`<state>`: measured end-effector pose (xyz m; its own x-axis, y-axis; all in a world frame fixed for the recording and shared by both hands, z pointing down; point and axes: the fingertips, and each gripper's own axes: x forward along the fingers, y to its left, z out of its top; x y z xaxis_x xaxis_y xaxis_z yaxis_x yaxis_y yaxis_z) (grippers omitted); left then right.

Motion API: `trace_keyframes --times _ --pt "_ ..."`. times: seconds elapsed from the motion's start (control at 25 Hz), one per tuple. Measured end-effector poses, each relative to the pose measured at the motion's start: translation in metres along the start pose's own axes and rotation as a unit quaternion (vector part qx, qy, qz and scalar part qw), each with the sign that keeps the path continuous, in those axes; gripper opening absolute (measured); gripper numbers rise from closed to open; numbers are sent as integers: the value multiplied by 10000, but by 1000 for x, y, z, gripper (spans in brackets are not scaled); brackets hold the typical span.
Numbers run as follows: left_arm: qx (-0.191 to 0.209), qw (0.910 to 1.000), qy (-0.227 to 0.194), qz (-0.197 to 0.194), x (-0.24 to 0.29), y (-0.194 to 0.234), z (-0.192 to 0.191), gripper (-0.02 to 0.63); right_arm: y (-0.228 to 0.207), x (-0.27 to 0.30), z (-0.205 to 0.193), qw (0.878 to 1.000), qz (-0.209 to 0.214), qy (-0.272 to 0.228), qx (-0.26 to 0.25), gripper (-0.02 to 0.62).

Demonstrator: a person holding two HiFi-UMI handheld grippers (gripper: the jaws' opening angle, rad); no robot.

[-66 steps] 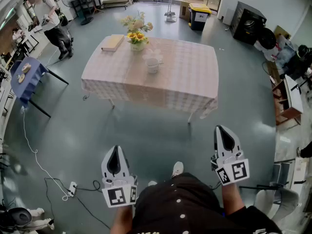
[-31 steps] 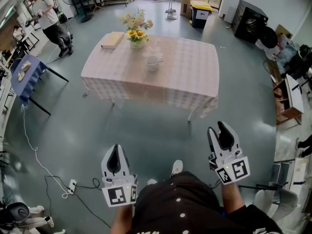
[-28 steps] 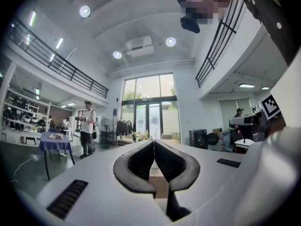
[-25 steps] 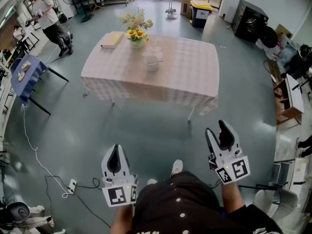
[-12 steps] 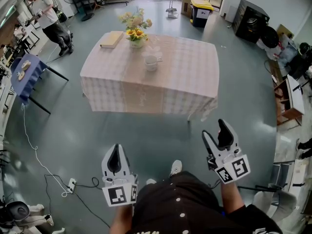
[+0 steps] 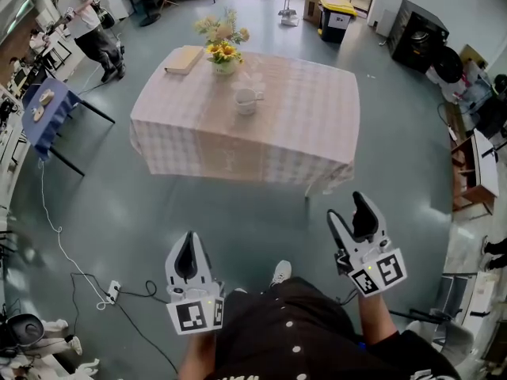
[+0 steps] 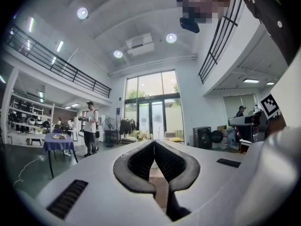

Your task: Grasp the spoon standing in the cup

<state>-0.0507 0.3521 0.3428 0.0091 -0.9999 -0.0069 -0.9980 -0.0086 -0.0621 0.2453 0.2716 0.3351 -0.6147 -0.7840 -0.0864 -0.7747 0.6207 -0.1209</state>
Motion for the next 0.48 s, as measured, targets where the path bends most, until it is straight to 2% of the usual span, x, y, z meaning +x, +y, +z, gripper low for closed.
trace_keyframes --times 0.16,0.48 --pt "-10 9999 -7 143 5 -10 2 18 -11 9 -1 9999 159 59 -10 281" --pt "17 9996 122 250 18 -7 -5 18 -26 31 -10 9997 185 123 92 281"
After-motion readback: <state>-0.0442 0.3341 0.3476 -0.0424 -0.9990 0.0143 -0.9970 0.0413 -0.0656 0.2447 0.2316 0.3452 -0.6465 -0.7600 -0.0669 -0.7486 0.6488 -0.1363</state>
